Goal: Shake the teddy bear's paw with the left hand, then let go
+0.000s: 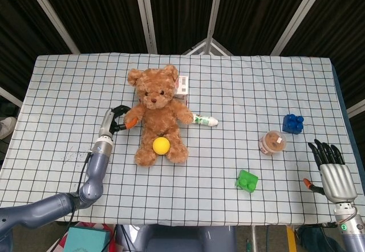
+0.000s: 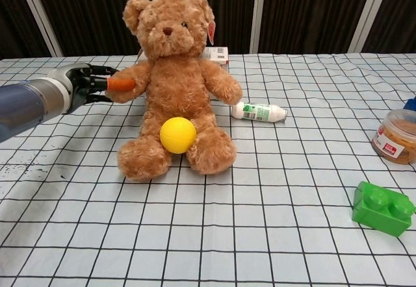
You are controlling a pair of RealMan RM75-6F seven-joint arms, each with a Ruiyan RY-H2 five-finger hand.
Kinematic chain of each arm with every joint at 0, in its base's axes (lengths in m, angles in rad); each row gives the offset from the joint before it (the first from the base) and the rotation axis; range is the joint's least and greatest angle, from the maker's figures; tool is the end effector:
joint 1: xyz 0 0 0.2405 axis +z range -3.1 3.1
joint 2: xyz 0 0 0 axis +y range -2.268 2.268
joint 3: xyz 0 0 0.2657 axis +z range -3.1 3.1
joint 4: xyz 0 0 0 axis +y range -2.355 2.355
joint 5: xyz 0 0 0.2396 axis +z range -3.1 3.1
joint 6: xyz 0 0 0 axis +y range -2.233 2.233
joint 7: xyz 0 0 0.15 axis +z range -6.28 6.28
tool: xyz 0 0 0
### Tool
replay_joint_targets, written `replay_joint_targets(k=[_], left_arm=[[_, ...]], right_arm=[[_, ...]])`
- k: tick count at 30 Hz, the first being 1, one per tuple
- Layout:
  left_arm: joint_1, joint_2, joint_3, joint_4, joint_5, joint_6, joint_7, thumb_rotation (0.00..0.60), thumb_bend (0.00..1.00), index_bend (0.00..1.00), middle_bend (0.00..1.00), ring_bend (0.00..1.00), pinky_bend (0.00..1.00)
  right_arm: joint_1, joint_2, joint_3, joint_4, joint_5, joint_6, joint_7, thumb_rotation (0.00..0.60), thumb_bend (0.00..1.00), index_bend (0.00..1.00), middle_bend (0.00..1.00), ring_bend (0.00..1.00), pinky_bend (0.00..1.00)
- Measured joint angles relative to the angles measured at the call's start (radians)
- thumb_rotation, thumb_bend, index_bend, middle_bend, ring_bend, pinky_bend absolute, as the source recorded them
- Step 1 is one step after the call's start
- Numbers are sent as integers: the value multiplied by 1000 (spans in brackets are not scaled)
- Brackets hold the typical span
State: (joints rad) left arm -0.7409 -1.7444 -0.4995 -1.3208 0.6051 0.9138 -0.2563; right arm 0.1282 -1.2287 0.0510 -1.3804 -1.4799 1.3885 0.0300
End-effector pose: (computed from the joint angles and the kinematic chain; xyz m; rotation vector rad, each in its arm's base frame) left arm -0.1564 0.4161 -0.0606 -0.8082 -1.9725 -1.3510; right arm -0.3710 -0.2091 0.1139 1.4461 -0.8863 0.7977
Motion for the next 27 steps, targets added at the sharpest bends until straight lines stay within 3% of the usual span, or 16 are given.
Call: replay_joint_targets(k=[6, 15, 27], left_arm=[[4, -4, 13, -46, 32, 49, 44, 600, 404, 452, 496, 111, 144], [7, -47, 26, 37, 7, 26, 63, 600, 404, 452, 496, 111, 144], [5, -45, 12, -45, 50, 106, 120, 600, 403, 450, 488, 110, 144]], right_arm=[[0, 1, -1, -1, -4, 4, 3, 600, 209, 0, 17, 29, 0], [-7, 10, -1, -12, -15, 25, 13, 600, 208, 0, 17, 29, 0], [-10, 17, -2, -17, -22, 34, 21, 600, 209, 0, 17, 29, 0]])
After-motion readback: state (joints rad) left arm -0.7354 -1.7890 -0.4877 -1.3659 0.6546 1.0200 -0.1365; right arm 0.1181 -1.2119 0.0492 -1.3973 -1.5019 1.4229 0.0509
